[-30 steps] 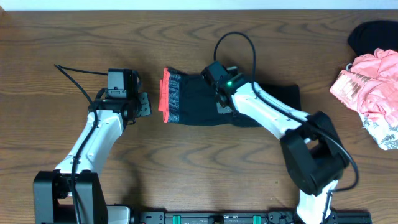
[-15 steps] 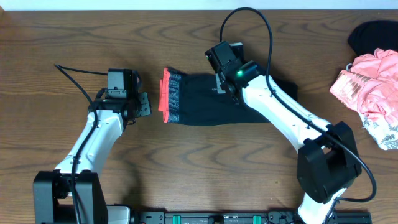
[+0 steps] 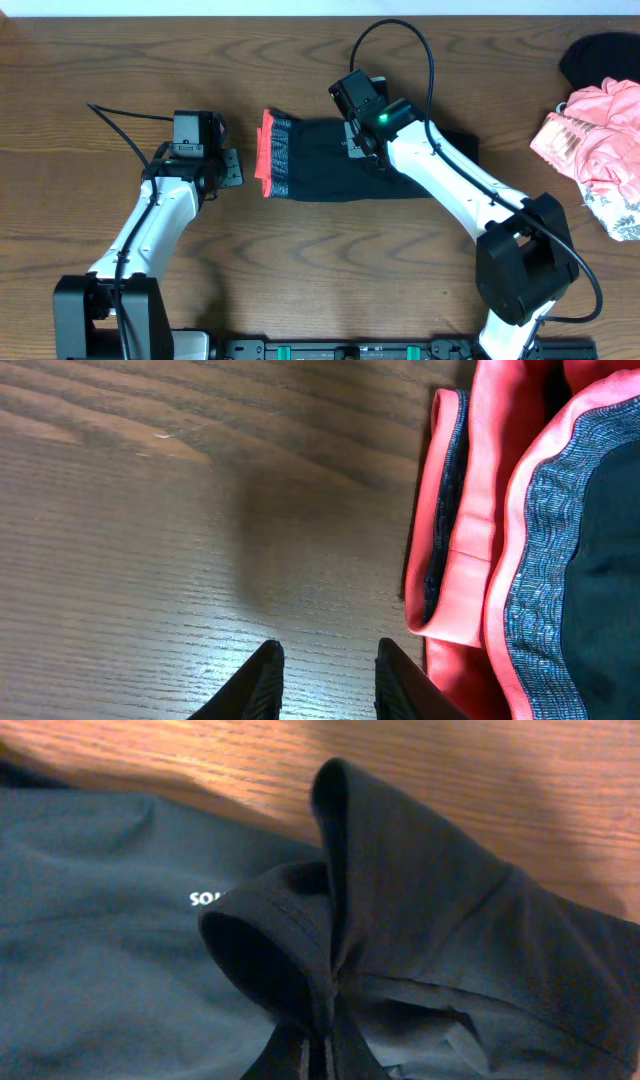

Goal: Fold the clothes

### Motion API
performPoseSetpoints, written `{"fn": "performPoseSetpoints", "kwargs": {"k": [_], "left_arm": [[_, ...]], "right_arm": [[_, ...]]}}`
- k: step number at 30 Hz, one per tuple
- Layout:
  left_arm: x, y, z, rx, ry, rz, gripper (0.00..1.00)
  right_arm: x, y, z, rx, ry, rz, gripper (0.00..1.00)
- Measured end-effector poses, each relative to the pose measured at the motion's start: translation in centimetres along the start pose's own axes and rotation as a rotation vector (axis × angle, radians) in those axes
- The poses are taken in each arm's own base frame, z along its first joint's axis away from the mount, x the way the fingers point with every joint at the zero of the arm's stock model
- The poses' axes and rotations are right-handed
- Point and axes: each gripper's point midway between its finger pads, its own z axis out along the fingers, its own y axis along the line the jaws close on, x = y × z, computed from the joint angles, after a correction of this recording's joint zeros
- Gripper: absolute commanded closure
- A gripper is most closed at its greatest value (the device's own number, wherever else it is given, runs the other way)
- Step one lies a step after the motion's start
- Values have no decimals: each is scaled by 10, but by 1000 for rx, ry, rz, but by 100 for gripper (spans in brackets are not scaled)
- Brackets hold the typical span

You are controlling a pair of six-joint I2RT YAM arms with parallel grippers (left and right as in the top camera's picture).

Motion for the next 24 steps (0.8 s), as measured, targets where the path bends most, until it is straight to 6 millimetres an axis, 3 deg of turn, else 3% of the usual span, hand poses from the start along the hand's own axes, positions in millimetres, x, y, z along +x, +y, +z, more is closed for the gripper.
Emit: {"fn": "performPoseSetpoints", "kwargs": {"k": [6, 18, 21, 22, 24], "left_arm": [[0, 0, 0, 0, 0, 0, 69], [0, 0, 0, 0, 0, 0, 69], [0, 0, 0, 0, 0, 0, 69], [0, 0, 0, 0, 0, 0, 69], [0, 0, 0, 0, 0, 0, 69]], "right_arm": [[6, 14, -4, -28, 9, -38, 99], [10, 16, -4, -40, 25, -46, 97], [12, 15, -4, -40, 33, -44, 67], [14, 15, -4, -38, 40, -54, 62], [17, 13, -4, -32, 56, -62, 62]]}}
